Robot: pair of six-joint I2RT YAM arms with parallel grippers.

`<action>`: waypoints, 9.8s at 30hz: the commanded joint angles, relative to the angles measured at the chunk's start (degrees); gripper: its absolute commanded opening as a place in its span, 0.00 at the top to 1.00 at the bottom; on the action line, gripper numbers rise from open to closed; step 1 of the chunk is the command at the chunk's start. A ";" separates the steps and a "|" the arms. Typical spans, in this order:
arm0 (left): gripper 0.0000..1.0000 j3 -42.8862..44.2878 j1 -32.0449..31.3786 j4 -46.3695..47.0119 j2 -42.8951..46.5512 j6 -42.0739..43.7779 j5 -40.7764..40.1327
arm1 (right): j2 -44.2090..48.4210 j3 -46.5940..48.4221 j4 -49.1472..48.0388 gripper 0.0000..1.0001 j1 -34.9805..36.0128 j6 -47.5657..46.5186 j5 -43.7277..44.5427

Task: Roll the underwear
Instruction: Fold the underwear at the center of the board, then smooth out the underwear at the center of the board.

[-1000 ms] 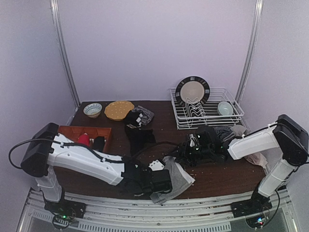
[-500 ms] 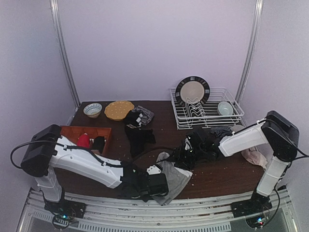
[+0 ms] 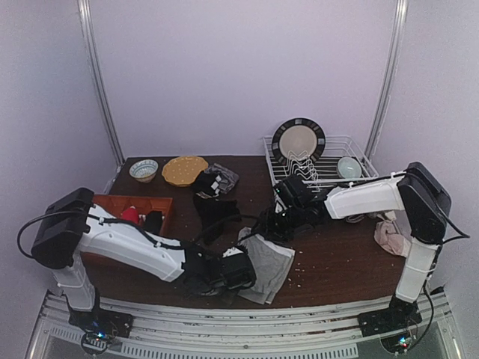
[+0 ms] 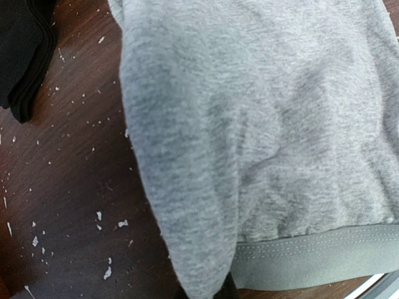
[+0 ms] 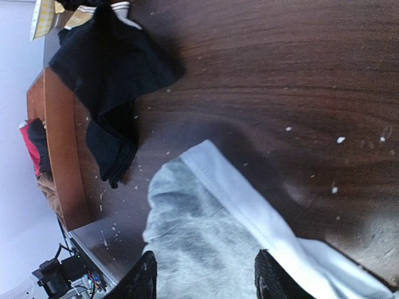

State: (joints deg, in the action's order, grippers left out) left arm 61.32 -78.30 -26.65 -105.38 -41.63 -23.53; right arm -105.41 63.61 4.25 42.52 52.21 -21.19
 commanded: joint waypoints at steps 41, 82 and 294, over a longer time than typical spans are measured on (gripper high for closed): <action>1.00 9.97 -5.22 -15.66 2.00 2.27 -12.75 | 4.06 -16.70 -37.02 1.00 -0.17 7.07 -14.75; 1.00 27.80 -11.08 -20.47 -10.93 14.19 -4.25 | -1.39 -51.97 -74.14 1.00 -5.50 12.67 -7.76; 1.00 17.81 11.33 29.43 -21.63 7.39 50.50 | 25.49 -16.64 26.40 0.41 -1.38 -23.74 29.26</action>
State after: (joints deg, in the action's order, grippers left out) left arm 79.40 -66.74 2.92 -126.54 -35.40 26.00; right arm -77.03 43.88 29.08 40.73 31.68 5.93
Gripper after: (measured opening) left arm 0.049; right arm 0.626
